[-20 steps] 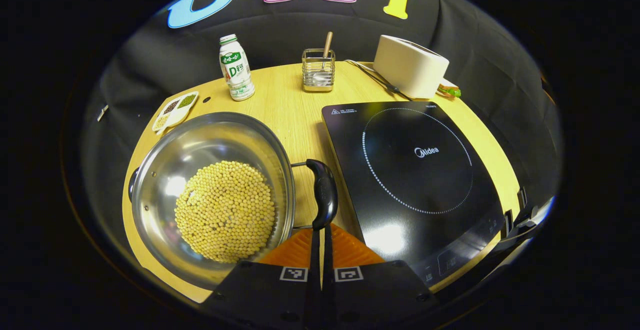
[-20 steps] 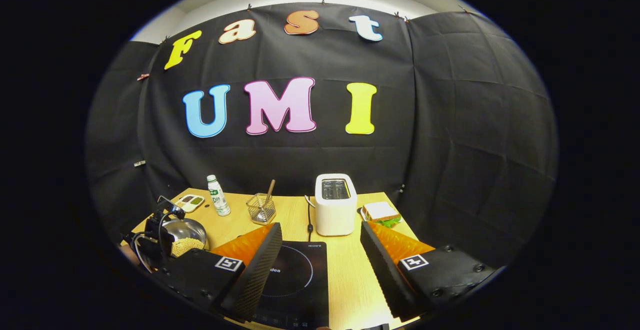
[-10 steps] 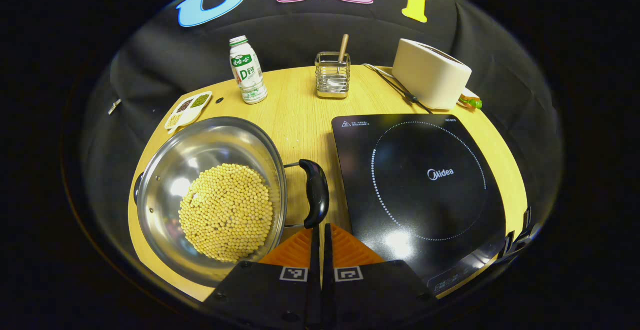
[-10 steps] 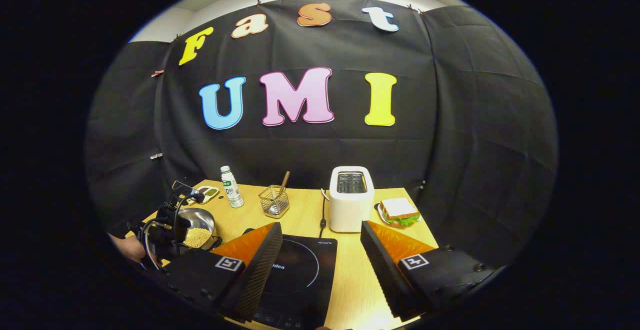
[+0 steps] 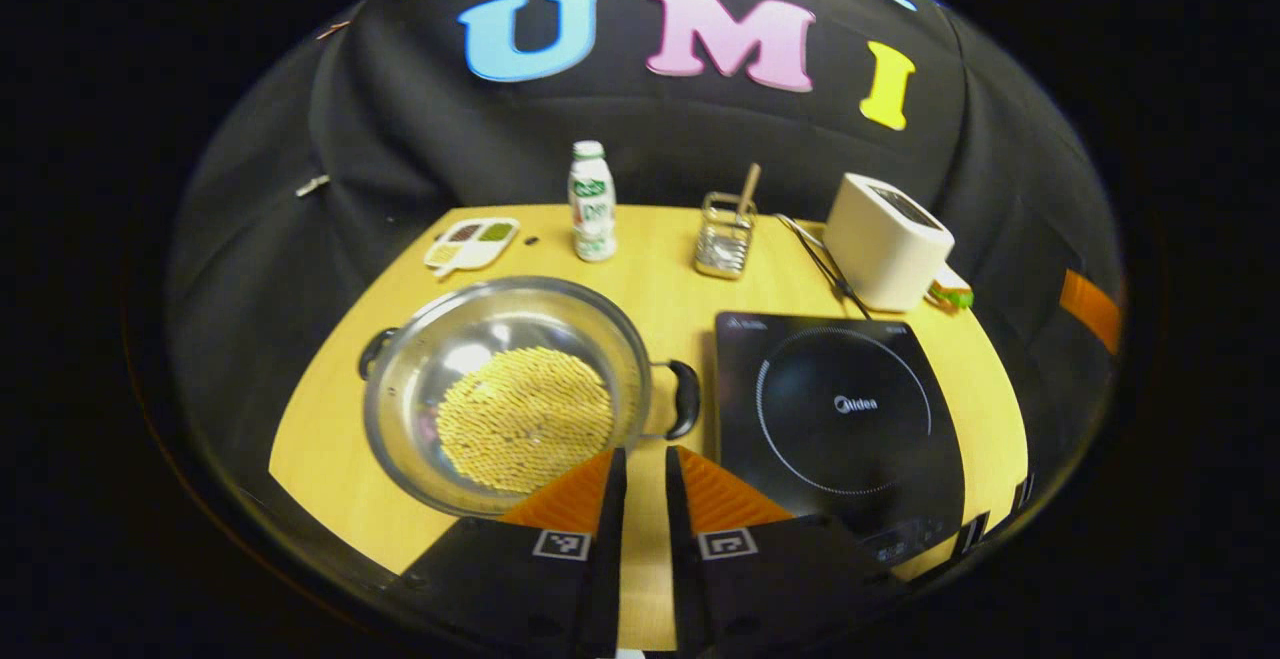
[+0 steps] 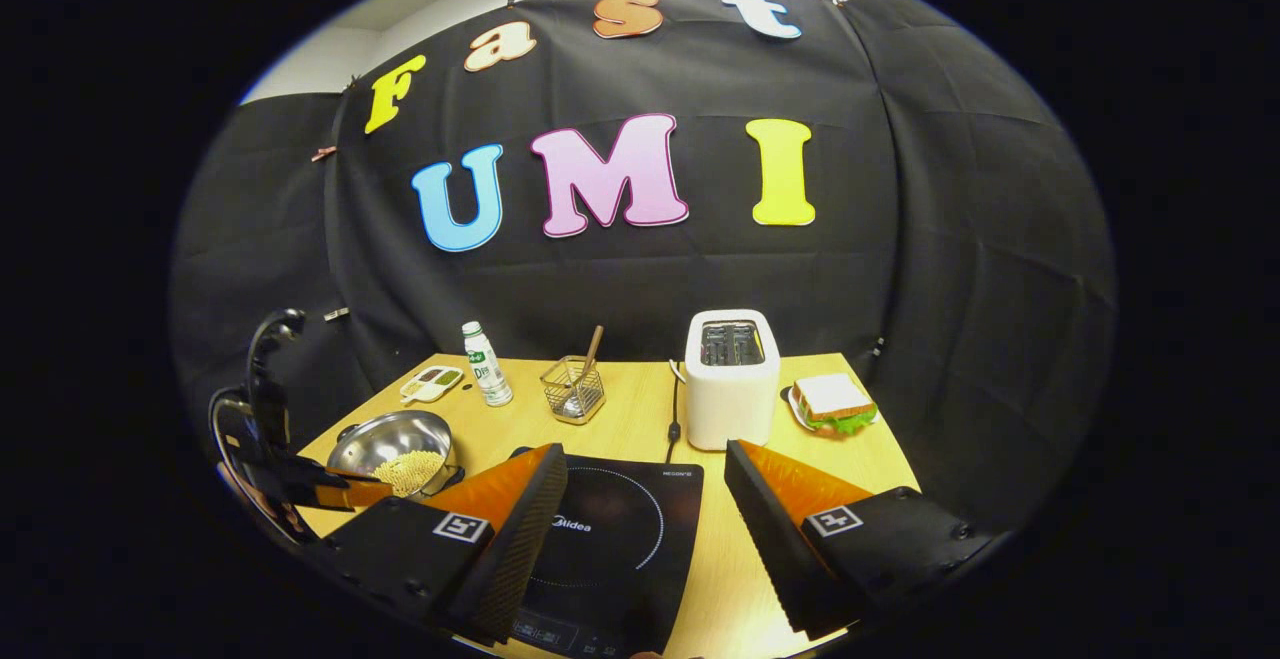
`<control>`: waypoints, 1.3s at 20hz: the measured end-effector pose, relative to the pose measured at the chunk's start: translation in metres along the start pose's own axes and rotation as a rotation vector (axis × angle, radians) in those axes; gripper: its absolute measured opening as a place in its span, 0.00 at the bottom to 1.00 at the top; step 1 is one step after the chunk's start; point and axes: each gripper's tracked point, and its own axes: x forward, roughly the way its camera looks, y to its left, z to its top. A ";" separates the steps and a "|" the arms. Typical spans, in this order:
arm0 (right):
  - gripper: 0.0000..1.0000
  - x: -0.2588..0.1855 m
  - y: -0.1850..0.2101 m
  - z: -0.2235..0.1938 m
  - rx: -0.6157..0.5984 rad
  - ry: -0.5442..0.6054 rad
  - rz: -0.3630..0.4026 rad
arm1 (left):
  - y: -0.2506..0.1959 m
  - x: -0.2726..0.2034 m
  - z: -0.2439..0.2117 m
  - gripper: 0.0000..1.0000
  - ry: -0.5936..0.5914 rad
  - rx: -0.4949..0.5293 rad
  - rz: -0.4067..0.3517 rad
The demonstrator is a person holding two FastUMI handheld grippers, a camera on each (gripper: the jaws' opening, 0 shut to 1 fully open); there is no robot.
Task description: First push the handle of the pot to place it horizontally, then grasp the pot with both hands and set it on the induction cooktop.
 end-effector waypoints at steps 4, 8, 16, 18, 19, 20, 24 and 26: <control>0.99 0.009 0.025 -0.013 0.013 0.037 0.010 | 0.043 -0.019 0.032 0.64 -0.095 -0.053 0.012; 0.99 0.021 0.076 -0.028 0.026 0.090 0.041 | 0.105 -0.024 0.044 0.96 -0.126 -0.019 0.053; 0.99 0.074 0.173 -0.055 0.081 0.214 0.015 | 0.226 0.002 0.059 0.97 -0.160 0.037 -0.002; 0.99 0.088 0.199 -0.064 0.101 0.247 0.019 | 0.245 0.016 0.059 0.96 -0.155 0.054 -0.035; 0.99 0.094 0.210 -0.068 0.096 0.254 0.024 | 0.253 0.023 0.057 0.96 -0.148 0.056 -0.054; 0.99 0.101 0.221 -0.073 0.089 0.264 0.022 | 0.260 0.032 0.055 0.96 -0.139 0.058 -0.074; 0.99 0.125 0.258 -0.107 0.095 0.332 0.024 | 0.277 0.066 0.048 0.96 -0.116 0.048 -0.137; 0.99 0.134 0.264 -0.126 0.083 0.358 0.012 | 0.279 0.082 0.043 0.95 -0.104 0.034 -0.167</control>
